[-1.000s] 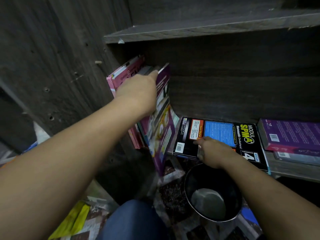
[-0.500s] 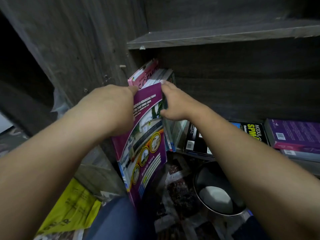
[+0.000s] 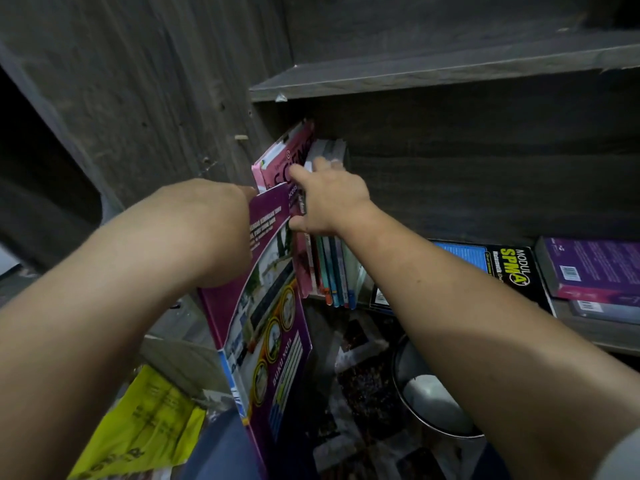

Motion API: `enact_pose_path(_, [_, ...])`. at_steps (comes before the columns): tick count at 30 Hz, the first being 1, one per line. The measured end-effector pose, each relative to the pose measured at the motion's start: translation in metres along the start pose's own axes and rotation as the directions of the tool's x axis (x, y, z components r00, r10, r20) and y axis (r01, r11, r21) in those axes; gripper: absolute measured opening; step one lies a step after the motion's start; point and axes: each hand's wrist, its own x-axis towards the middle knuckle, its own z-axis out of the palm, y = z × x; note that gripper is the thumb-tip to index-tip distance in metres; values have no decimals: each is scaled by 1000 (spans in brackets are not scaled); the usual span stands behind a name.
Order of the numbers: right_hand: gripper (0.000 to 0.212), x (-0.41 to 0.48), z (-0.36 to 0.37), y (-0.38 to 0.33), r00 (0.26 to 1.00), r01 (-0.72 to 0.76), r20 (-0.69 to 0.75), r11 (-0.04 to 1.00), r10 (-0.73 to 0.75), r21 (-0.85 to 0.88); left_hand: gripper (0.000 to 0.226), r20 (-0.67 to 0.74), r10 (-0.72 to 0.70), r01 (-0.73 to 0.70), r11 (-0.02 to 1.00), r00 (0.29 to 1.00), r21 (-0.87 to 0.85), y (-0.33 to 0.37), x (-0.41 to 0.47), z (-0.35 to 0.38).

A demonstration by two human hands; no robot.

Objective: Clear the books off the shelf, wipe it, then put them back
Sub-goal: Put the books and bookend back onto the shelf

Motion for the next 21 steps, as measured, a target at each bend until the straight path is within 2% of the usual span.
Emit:
enact_pose_path(3, [69,-3,5,16,996,-47,-71,999,46,-14,60,1,6,-6,1000,1000,7,-2,3,-3])
enact_pose_path(7, [50,-8,9,35,985,-6,-172,1000,9,18,55,-28,10,-10,1000,1000,-3,-2,15,-3])
enact_pose_path(15, [46,-13,7,39,974,-17,-226,998,30,61,45,-170,-8,-7,996,985,-88,4,76,6])
enact_pose_path(21, [45,-12,9,40,969,-11,-246,997,30,80,40,-176,-39,27,997,984,-67,1,103,8])
